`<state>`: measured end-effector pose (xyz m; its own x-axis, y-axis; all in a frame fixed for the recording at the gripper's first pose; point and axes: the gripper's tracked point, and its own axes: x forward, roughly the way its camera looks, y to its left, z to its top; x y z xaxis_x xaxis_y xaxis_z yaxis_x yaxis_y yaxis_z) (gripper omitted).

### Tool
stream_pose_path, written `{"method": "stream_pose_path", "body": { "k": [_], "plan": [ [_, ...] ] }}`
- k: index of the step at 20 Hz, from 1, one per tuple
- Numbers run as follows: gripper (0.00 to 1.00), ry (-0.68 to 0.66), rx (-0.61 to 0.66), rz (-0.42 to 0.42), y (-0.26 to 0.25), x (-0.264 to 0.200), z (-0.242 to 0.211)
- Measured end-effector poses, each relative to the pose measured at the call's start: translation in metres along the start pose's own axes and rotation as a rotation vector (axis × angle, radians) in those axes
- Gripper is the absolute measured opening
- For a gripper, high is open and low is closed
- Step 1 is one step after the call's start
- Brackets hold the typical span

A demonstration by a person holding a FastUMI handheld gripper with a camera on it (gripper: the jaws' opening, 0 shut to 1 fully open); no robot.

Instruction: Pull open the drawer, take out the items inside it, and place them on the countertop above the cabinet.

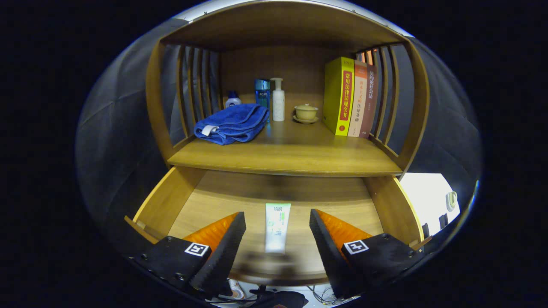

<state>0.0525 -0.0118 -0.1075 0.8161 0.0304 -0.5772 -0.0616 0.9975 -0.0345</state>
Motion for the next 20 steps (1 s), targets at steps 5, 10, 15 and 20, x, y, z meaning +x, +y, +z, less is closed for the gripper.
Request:
{"method": "stream_pose_path", "body": {
  "k": [5, 10, 15, 20],
  "plan": [
    [0.99, 0.145, 0.018, -0.002, -0.004, 0.042, 0.001],
    [0.99, 0.307, 0.075, 0.021, 0.0, 0.071, -0.02],
    [0.98, 0.442, 0.107, 0.028, 0.002, 0.086, -0.044],
    [0.97, 0.519, 0.101, 0.025, 0.007, 0.094, -0.054]
  ]
}}
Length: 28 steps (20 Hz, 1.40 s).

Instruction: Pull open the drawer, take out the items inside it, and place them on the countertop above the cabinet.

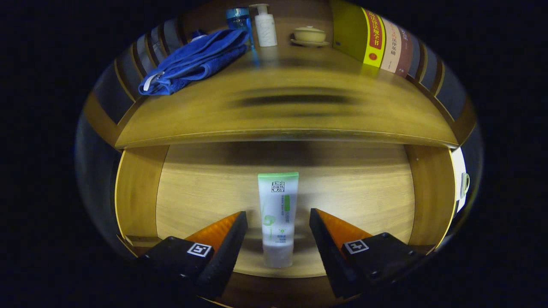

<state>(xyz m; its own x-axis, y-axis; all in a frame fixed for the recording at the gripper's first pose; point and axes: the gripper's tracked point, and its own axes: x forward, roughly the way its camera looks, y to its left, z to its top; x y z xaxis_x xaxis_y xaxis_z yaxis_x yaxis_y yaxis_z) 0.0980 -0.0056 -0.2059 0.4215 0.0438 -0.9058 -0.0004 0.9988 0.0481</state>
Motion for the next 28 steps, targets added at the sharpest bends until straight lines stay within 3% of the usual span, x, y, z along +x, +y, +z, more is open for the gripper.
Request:
{"method": "stream_pose_path", "body": {
  "k": [6, 9, 11, 16, 22, 23, 24, 27, 28],
  "plan": [
    [0.96, 0.064, 0.0, -0.017, -0.001, 0.01, -0.002],
    [0.83, 0.09, -0.014, -0.016, 0.004, 0.006, 0.002],
    [0.68, 0.096, -0.025, -0.025, 0.007, 0.001, 0.01],
    [0.56, 0.045, -0.009, -0.015, 0.021, -0.026, 0.048],
    [0.55, -0.052, -0.018, 0.011, 0.053, -0.086, 0.114],
    [0.55, -0.065, -0.011, 0.026, 0.04, -0.089, 0.081],
    [0.55, -0.083, 0.013, 0.035, 0.05, -0.079, 0.118],
    [0.55, -0.113, 0.048, 0.057, 0.067, -0.105, 0.136],
    [0.55, -0.125, 0.044, 0.065, 0.062, -0.095, 0.123]
  ]
}}
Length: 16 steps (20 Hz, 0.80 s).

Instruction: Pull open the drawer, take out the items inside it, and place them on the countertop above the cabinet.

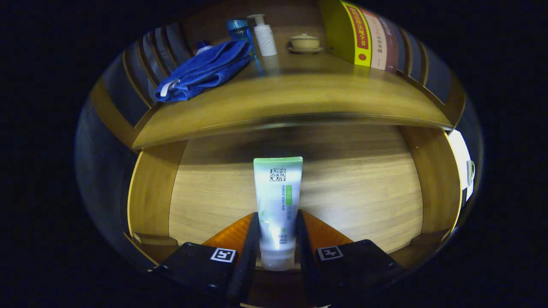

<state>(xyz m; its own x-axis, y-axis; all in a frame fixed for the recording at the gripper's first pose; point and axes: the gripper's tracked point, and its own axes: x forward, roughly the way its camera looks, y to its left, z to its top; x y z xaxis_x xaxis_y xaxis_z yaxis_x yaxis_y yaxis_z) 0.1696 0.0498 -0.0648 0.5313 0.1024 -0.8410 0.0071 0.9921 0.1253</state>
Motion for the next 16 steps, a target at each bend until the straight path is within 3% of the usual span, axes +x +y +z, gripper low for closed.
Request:
{"method": "stream_pose_path", "body": {
  "k": [3, 16],
  "plan": [
    [0.55, -0.043, -0.015, 0.013, 0.006, -0.037, 0.016],
    [0.55, -0.25, -0.061, 0.04, 0.02, -0.119, 0.075]
  ]
}}
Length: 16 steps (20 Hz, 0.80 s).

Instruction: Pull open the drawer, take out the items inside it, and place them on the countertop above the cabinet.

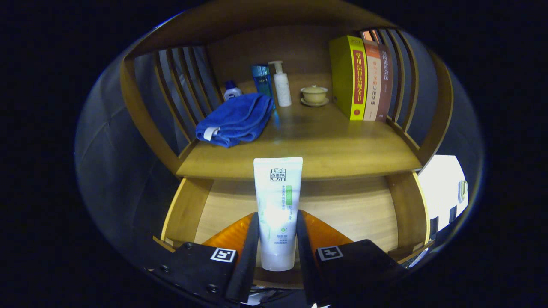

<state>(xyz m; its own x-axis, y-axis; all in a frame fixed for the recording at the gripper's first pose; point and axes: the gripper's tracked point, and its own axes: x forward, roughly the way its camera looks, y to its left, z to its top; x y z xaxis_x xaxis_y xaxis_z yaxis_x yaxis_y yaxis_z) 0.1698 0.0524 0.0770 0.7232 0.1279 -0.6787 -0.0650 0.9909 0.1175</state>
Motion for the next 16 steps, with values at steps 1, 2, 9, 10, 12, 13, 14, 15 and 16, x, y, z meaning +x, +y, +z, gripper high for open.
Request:
{"method": "stream_pose_path", "body": {
  "k": [1, 2, 9, 10, 12, 13, 14, 15, 16],
  "plan": [
    [0.55, -0.014, -0.002, 0.001, 0.0, -0.001, 0.008],
    [0.55, -0.034, 0.0, 0.001, 0.0, -0.002, 0.018],
    [0.55, -0.107, 0.019, -0.016, -0.009, 0.017, 0.071],
    [0.55, -0.12, 0.019, -0.027, -0.012, 0.024, 0.079],
    [0.55, -0.13, 0.013, -0.045, -0.015, 0.038, 0.091],
    [0.55, -0.126, 0.013, -0.042, -0.014, 0.043, 0.094],
    [0.55, -0.119, 0.019, -0.04, -0.014, 0.051, 0.096],
    [0.55, -0.116, 0.024, -0.038, -0.014, 0.059, 0.098],
    [0.55, -0.102, 0.028, -0.04, -0.015, 0.065, 0.097]
  ]
}}
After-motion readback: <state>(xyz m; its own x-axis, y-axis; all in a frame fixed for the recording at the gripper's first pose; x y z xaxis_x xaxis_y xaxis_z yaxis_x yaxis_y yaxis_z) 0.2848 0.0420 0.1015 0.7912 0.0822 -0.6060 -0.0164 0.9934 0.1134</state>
